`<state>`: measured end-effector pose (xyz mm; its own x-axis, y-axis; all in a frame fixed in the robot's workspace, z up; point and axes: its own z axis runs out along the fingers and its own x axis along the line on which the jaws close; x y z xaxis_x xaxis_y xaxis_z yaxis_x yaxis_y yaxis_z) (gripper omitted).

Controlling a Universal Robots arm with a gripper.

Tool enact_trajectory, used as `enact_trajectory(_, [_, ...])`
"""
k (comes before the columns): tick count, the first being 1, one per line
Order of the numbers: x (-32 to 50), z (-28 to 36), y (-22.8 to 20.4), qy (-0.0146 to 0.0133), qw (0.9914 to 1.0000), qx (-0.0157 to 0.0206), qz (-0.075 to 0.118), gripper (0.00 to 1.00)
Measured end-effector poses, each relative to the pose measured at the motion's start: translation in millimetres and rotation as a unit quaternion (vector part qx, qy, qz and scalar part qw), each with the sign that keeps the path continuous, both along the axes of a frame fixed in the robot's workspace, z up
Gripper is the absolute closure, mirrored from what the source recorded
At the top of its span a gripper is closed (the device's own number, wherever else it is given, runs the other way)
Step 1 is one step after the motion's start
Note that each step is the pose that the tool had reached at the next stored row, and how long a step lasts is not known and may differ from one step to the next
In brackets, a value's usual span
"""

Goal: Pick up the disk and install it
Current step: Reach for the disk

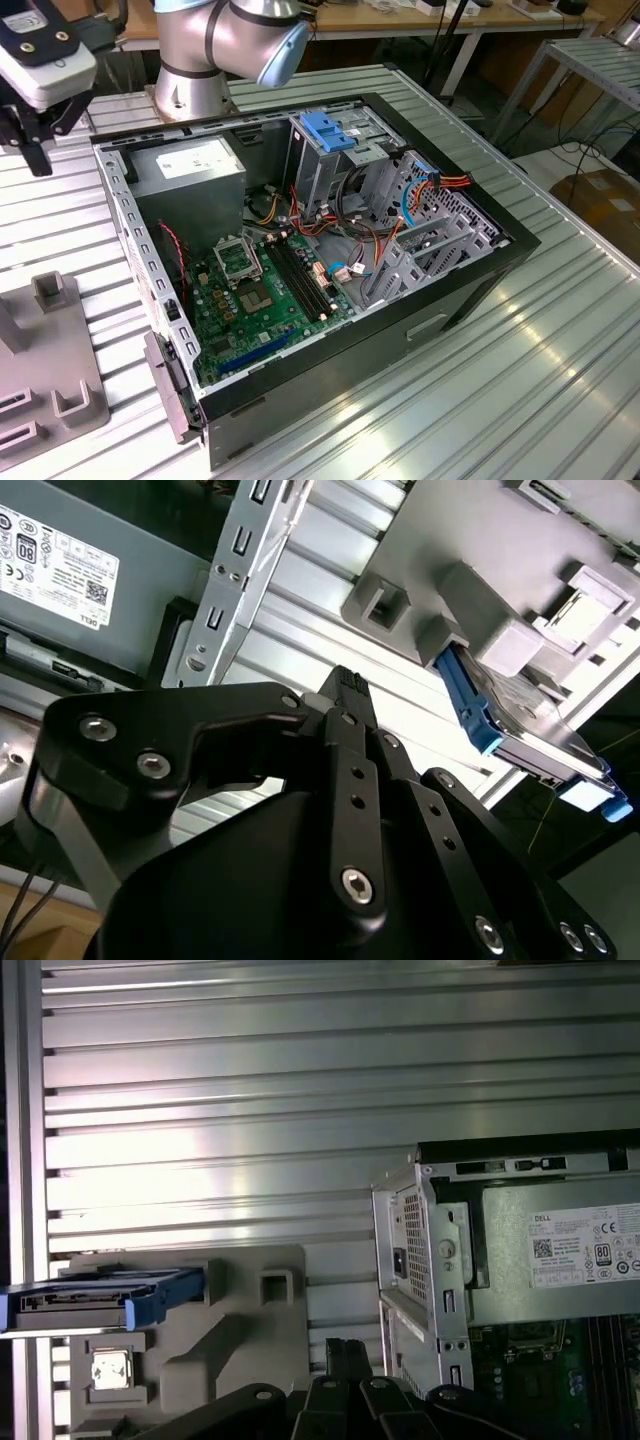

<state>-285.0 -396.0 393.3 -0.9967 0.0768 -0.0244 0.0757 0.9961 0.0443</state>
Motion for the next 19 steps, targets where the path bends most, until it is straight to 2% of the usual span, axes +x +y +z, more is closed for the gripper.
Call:
enact_trajectory(8, [-33.2,0.0,6.1,0.0,1.0,0.0,0.0,0.9])
enact_trajectory(10, [-45.8,-0.1,7.9,0.0,1.0,0.0,0.0,0.9])
enact_trajectory(14, [-59.0,0.0,9.3,0.0,1.0,0.0,0.0,0.9])
enact_trajectory(19, [-81.1,0.0,10.6,0.0,1.0,0.0,0.0,0.9])
